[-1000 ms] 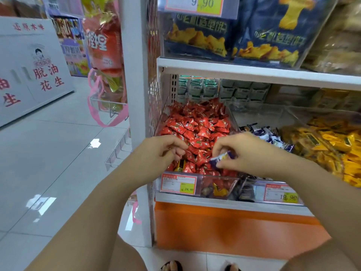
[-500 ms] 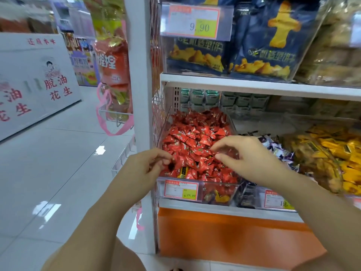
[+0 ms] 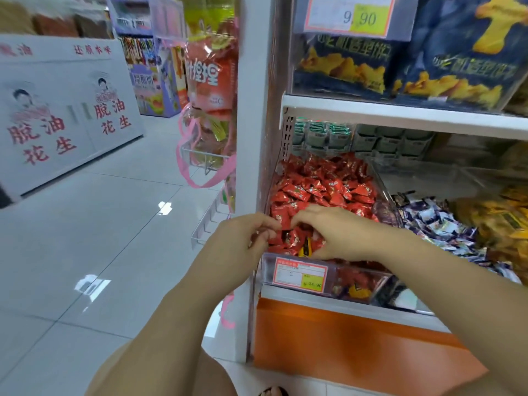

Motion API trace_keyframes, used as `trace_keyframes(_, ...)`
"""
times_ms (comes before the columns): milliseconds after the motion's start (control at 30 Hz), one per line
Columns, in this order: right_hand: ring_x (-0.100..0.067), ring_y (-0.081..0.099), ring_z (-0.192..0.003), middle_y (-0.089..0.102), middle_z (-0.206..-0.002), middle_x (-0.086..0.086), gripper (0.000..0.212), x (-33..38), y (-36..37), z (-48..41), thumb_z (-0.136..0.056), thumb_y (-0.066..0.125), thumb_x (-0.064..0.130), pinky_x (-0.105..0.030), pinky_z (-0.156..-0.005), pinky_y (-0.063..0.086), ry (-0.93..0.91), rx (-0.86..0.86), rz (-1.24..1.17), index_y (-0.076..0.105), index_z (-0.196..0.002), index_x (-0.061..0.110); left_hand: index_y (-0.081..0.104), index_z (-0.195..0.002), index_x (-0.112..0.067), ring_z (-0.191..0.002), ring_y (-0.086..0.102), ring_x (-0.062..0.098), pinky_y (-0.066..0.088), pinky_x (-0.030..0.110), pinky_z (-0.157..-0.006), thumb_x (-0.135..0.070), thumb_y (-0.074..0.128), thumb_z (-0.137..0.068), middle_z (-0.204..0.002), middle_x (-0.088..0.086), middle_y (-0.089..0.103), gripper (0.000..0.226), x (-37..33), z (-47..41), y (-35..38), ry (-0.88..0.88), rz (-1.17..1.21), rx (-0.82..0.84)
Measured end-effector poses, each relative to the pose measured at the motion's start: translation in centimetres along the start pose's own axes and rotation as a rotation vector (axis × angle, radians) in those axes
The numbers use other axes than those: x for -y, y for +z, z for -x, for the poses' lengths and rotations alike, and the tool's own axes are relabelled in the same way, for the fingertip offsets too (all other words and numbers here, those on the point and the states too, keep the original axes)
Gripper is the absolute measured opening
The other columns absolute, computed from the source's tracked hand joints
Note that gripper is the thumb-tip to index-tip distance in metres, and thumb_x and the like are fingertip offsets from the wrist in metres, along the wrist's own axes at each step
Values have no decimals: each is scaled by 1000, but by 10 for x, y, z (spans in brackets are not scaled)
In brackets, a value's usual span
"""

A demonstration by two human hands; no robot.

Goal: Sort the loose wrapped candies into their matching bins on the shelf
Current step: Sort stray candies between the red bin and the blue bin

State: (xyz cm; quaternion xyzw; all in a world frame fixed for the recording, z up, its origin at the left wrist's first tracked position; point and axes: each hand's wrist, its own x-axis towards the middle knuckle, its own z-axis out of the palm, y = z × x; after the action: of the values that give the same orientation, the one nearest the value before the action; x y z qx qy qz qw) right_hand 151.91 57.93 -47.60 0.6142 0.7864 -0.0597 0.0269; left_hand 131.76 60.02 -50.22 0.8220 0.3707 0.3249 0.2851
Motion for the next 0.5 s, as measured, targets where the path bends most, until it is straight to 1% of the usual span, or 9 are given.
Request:
trace_keyframes(67, -12, 48, -89, 48, -102, 10, 48, -6, 3, 1, -78, 74, 24, -27, -78, 39, 28, 23, -11, 45, -117, 25, 57, -93, -44, -86, 60, -9, 46, 7, -76, -11, 51, -94, -88, -24, 63, 34, 0, 0, 0, -4, -22, 4)
trace_keyframes(133, -14, 49, -94, 52, -103, 9, 40, -7, 6, 3, -80, 72, 25, -28, -82, 37, 24, 20, 44, 45, -109, 27, 60, -94, -41, -85, 59, -10, 44, 5, -75, -12, 52, -94, -86, -25, 62, 30, 0, 0, 2, -6, -22, 8)
trace_keyframes(167, -15, 48, -102, 53, -111, 8, 39, -6, 7, 4, -81, 70, 25, -31, -90, 36, 4, 12, 94, 46, -112, 29, 61, -94, -40, -83, 58, -12, 43, 3, -74, -12, 53, -94, -85, -25, 62, 29, -1, 0, 3, -5, -19, 9)
trace_keyframes(200, -15, 45, -113, 50, -123, 7, 43, -5, 8, 4, -83, 68, 25, -33, -97, 34, -20, 6, 136, 48, -120, 30, 62, -94, -38, -83, 57, -14, 42, 2, -73, -13, 54, -94, -84, -26, 62, 27, -1, 0, 4, -4, -21, 13)
trace_keyframes(267, -13, 34, -127, 37, -139, 10, 50, -2, 8, 4, -85, 65, 25, -35, -104, 26, -49, -2, 146, 46, -131, 34, 65, -100, -34, -84, 57, -14, 42, 2, -73, -14, 54, -94, -86, -23, 64, 24, -2, -2, 7, 0, -47, 17)
trace_keyframes(333, -13, 33, -128, 34, -141, 10, 51, -1, 8, 3, -86, 64, 26, -35, -105, 24, -62, -3, 130, 46, -132, 40, 66, -103, -33, -83, 59, -11, 42, 3, -73, -15, 53, -94, -88, -21, 65, 24, -2, -3, 8, 5, -64, 15)
trace_keyframes(400, -14, 34, -125, 35, -138, 9, 49, -2, 7, 3, -86, 63, 28, -36, -104, 24, -60, -1, 165, 48, -131, 41, 66, -103, -34, -85, 59, -8, 45, 8, -75, -15, 52, -95, -90, -21, 65, 24, -2, -4, 9, -4, -78, 13)
trace_keyframes(433, -14, 35, -123, 36, -136, 8, 46, -3, 6, 3, -86, 64, 30, -36, -103, 25, -56, -13, 182, 50, -128, 41, 66, -103, -34, -86, 59, -9, 44, 7, -75, -16, 52, -95, -89, -23, 64, 24, -2, -4, 9, -8, -88, 11)
trace_keyframes(500, -13, 36, -119, 38, -130, 10, 38, -6, 3, 6, -85, 65, 32, -35, -102, 26, -36, -61, 175, 55, -120, 40, 66, -103, -34, -86, 56, -13, 41, 2, -73, -16, 52, -95, -86, -28, 61, 24, -1, -4, 10, -7, -92, 9)
